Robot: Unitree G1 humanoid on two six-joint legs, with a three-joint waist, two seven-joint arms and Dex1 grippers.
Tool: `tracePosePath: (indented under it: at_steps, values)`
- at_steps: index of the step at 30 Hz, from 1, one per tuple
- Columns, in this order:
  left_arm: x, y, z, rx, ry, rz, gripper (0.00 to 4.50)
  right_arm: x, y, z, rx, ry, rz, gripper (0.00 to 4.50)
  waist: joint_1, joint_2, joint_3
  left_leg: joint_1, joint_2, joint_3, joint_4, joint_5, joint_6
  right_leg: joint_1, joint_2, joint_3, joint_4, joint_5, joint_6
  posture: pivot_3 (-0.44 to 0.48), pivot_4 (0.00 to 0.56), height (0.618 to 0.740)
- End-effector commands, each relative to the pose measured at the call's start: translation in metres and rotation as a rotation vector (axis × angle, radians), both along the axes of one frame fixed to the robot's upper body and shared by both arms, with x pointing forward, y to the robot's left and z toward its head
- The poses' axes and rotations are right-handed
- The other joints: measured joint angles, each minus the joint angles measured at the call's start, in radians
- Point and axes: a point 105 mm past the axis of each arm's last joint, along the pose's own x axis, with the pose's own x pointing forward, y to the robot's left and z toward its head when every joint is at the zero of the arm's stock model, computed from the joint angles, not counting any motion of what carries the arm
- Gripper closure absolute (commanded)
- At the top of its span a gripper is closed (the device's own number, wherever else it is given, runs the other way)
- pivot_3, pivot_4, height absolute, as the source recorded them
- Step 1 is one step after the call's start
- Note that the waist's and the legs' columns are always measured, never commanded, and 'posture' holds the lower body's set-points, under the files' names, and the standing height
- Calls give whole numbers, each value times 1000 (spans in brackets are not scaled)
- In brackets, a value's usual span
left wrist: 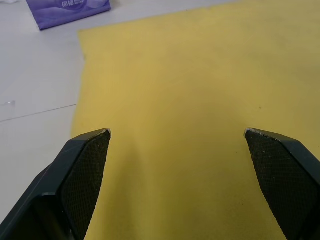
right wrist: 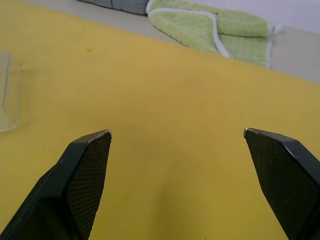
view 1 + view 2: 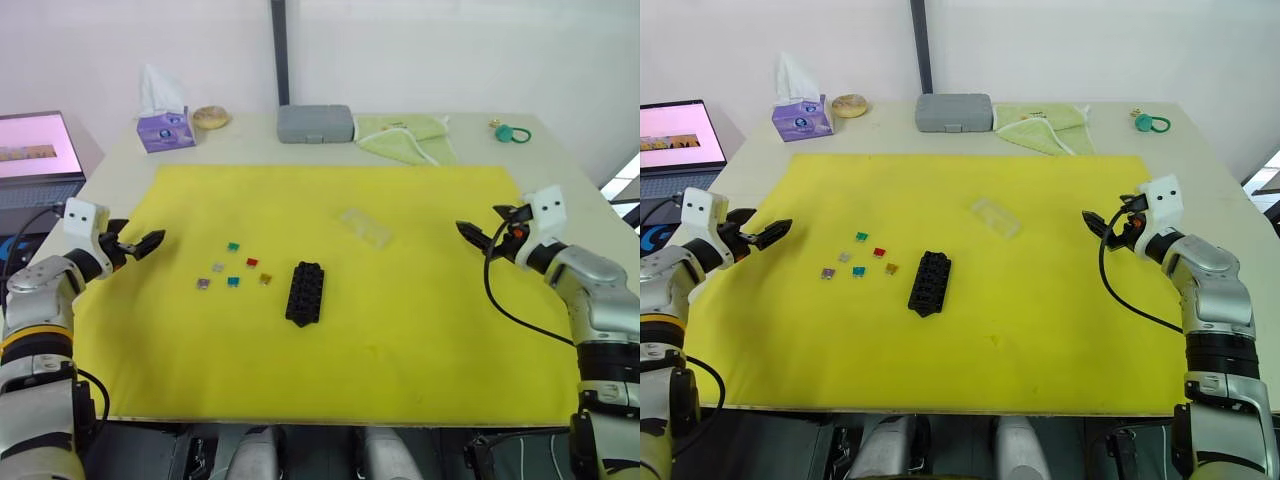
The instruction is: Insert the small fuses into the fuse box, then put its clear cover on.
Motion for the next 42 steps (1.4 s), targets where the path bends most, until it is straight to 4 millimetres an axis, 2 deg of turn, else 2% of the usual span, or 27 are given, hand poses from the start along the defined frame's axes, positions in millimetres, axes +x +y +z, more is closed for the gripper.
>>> tracePosePath:
  at_steps: [1,8,18,21,25,29,31,33,35,38,40,42]
  values:
    - [2,1,20,28,-71,-1,3,-2,-3,21,-11,-76,-4,53,0,0,0,0,0,0,0,0,0,0,0,0,0,0,0,0,150,737]
    - [3,4,20,21,-66,15,3,-2,-3,21,-12,-74,-5,53,0,0,0,0,0,0,0,0,0,0,0,0,0,0,0,0,150,737]
    - [2,7,35,-3,-123,25,3,-6,-6,21,-17,-79,-18,53,1,0,0,0,0,0,0,0,0,0,0,0,0,0,0,0,150,737]
    - [1,5,34,-32,-98,8,3,-7,-7,22,-22,-76,-17,53,0,0,0,0,0,0,0,0,0,0,0,0,0,0,0,0,150,737]
    - [-9,6,40,-93,-84,-33,3,-13,-2,30,-39,-78,23,53,-1,0,0,0,0,0,0,0,0,0,0,0,0,0,0,0,150,737]
    - [-27,16,46,-165,-45,-44,3,-23,9,47,-58,-116,70,53,-4,0,0,0,1,-2,0,0,0,0,0,0,0,0,0,0,150,737]
    - [-38,18,52,-285,-2,-67,3,-27,21,60,-38,-128,125,53,-5,0,0,0,1,-3,0,0,0,0,0,0,0,0,0,0,150,737]
    - [-54,15,53,-398,76,-134,3,-36,44,72,-11,-125,230,53,-4,0,0,0,1,-3,0,0,0,0,0,0,1,0,0,0,150,737]
    - [-68,12,46,-431,153,-176,3,-47,71,79,20,-100,363,53,-6,0,0,0,2,-3,0,0,0,0,0,0,1,0,0,0,150,737]
    - [-82,-2,36,-457,248,-245,3,-64,105,82,49,-42,529,53,-2,0,0,1,2,-4,0,0,0,0,0,0,1,0,0,0,150,737]
    - [-92,-19,19,-481,331,-312,3,-92,149,74,31,60,757,53,0,0,0,0,4,-4,0,0,0,0,0,0,0,0,0,0,150,737]
    - [-96,-31,9,-517,364,-345,3,-113,177,70,25,102,898,53,3,0,0,0,5,-4,0,0,1,0,-1,0,0,0,0,0,150,737]
